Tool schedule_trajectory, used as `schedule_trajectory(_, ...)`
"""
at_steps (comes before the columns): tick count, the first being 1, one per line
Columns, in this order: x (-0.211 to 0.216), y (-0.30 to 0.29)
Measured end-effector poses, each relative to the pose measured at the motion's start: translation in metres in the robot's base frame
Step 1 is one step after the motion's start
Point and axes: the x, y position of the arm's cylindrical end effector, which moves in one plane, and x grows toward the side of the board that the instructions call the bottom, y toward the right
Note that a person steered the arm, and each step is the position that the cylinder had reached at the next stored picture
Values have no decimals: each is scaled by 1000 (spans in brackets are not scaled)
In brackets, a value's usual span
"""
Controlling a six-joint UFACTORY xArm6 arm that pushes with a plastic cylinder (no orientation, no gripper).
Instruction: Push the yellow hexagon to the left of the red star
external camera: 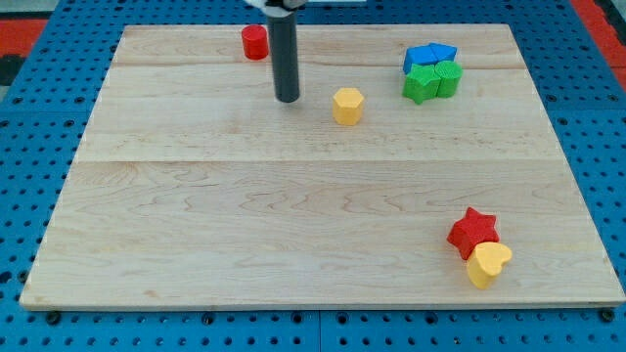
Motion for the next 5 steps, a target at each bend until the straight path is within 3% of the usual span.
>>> schedule_trajectory(1,2,75)
schedule_trajectory(2,57,96)
schedule_trajectory(3,140,97)
schedule_trajectory(5,189,105)
